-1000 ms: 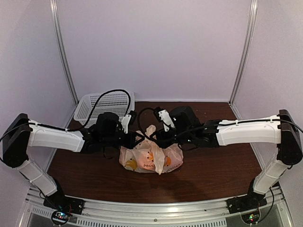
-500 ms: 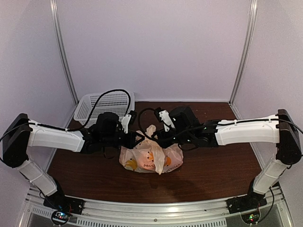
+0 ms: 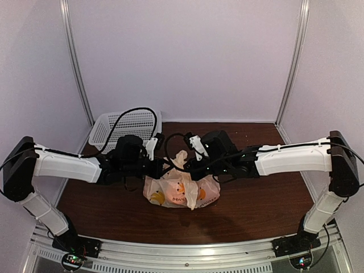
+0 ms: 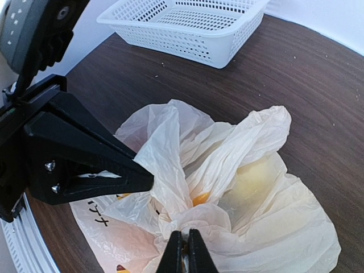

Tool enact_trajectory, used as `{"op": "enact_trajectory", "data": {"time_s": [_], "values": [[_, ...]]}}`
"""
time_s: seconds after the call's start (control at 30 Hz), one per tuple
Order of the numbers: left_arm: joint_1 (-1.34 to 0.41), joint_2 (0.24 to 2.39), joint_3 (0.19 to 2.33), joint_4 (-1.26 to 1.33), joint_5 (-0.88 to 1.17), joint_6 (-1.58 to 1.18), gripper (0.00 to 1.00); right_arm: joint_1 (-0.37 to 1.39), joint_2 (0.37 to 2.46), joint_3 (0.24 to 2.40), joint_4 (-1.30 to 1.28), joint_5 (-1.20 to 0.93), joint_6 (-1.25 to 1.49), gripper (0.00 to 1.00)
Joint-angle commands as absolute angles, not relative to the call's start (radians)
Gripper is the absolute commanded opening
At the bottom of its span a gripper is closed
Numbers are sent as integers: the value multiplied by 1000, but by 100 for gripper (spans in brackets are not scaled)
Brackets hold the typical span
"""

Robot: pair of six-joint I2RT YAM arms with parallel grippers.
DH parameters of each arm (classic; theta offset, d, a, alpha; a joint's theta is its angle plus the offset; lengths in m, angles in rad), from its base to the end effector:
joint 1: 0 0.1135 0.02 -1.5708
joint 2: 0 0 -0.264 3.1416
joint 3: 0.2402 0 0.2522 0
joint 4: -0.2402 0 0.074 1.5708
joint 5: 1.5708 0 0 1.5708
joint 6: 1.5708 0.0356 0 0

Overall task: Untie the knot of the plastic bag and take out the fruit
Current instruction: Untie the bag handles from the takeout bag.

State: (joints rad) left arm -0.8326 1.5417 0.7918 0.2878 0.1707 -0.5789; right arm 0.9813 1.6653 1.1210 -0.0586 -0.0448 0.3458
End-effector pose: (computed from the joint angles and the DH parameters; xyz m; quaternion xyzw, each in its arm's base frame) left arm 0.2177 -0.2482 0.2057 0.1517 0.8347 -0.3953 0.3522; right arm 0.2076 0.3132 0.2387 -0.2864 0.8374 0.3021 0.3543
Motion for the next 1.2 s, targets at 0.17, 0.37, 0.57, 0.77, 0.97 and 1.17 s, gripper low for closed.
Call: {"op": "enact_trajectory", "data": {"time_s": [0.17,0.37,0.57,0.77,0.97,1.17], "values": [[-836,1522,806,307,149,-594,0,980,1665,1116,-59,-35,347,0],[-833,1502,798,317,138,-615,0,976,1640,1108,-78,14,360,0],[-816,1455,785,316,129,-617,0,956,1595,1079,-85,53,379,0],[-790,1422,765,310,128,-616,0,942,1551,1054,-90,76,386,0],[-774,1395,734,298,102,-609,0,929,1517,1015,-97,97,400,0],[-770,1393,708,301,103,-613,0,923,1516,979,-84,92,416,0]]}}
